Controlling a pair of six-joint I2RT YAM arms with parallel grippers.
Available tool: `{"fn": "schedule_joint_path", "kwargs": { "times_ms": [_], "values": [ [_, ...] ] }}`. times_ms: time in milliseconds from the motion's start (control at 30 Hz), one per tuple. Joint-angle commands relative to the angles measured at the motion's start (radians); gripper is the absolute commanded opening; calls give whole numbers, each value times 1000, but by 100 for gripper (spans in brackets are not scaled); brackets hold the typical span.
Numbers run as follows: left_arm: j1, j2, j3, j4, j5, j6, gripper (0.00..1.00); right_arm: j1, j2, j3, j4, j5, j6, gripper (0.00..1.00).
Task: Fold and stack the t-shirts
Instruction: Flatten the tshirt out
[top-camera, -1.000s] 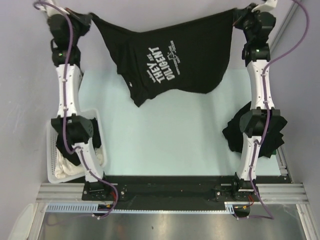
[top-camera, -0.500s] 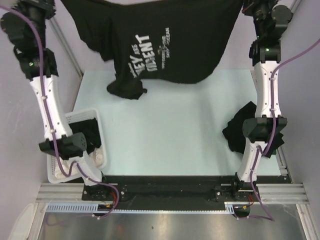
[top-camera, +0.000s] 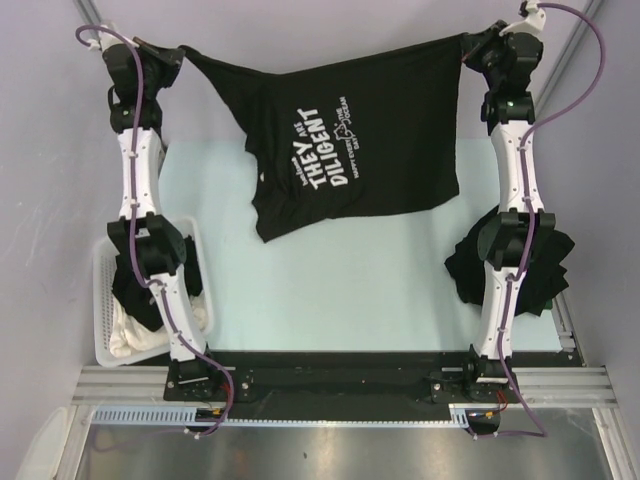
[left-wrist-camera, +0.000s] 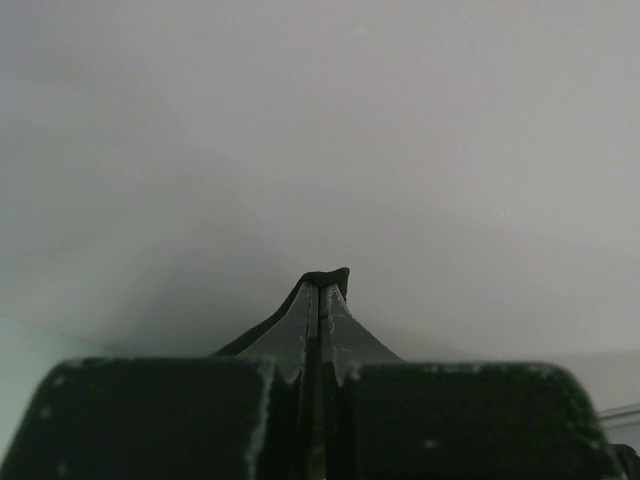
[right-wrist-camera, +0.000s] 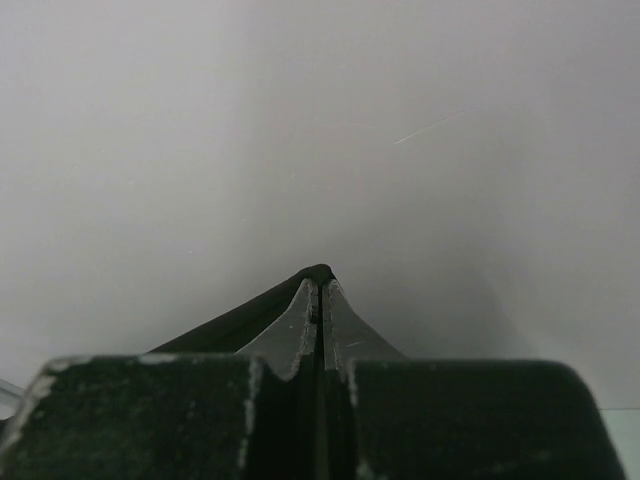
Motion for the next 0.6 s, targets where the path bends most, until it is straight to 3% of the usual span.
{"fn": "schedule_joint_path", "kwargs": {
  "times_ms": [0,200,267,433,567],
  "values": [
    [-3,-55,76,115,7,-46,0,-37,-43,70,85,11,46,0],
    [-4,-269,51,123,4,67,0,-37,-215,52,110,8,-57,0],
    [-3,-349,-36,95,-25,144,0,-39,-258,50,84,19,-72,0],
    [101,-574,-275,35,28,123,0,-45,-483,-202,62,10,-124,0],
    [137,-691,-426,6,34,140,0,-45,-614,-363,-81,30,-172,0]
  ]
}}
